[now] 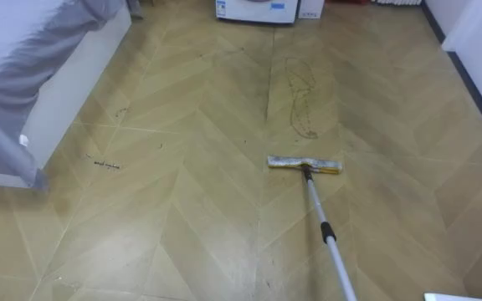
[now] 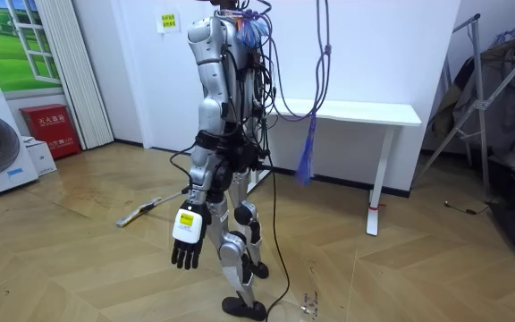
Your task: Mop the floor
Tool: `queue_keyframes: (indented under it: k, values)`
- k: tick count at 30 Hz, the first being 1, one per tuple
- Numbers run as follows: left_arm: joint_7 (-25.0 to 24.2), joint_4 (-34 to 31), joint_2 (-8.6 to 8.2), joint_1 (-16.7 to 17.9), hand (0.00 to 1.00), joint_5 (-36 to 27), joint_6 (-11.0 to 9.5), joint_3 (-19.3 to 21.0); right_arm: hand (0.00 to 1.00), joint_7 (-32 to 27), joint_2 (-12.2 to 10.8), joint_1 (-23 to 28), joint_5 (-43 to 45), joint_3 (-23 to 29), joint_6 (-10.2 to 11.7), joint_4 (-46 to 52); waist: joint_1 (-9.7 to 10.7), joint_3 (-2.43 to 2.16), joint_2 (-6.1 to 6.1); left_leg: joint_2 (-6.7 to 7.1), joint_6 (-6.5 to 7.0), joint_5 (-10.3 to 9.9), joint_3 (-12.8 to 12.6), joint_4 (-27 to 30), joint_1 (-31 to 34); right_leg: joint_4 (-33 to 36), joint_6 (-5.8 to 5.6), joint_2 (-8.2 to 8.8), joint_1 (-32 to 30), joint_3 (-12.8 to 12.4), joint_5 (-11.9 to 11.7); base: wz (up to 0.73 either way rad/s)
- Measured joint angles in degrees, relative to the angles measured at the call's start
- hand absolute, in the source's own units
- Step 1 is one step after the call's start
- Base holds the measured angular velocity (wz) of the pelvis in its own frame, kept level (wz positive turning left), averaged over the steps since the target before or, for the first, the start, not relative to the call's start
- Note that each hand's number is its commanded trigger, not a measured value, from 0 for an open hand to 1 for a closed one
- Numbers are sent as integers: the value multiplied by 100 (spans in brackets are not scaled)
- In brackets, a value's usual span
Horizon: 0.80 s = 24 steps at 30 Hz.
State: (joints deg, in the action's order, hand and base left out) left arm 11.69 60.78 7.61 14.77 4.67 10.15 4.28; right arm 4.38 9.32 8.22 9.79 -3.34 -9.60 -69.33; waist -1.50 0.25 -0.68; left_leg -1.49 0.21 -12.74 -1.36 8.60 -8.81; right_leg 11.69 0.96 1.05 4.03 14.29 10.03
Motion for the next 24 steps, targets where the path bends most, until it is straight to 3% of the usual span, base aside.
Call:
queue_keyframes:
  k: [24]
  values:
    - [-234, 126, -4, 51, 0, 232, 124, -61, 100, 72, 7, -82, -51, -43, -45, -438, 115, -3, 80, 12, 20, -86, -26, 39, -80, -105, -55, -3, 147, -19, 26, 0]
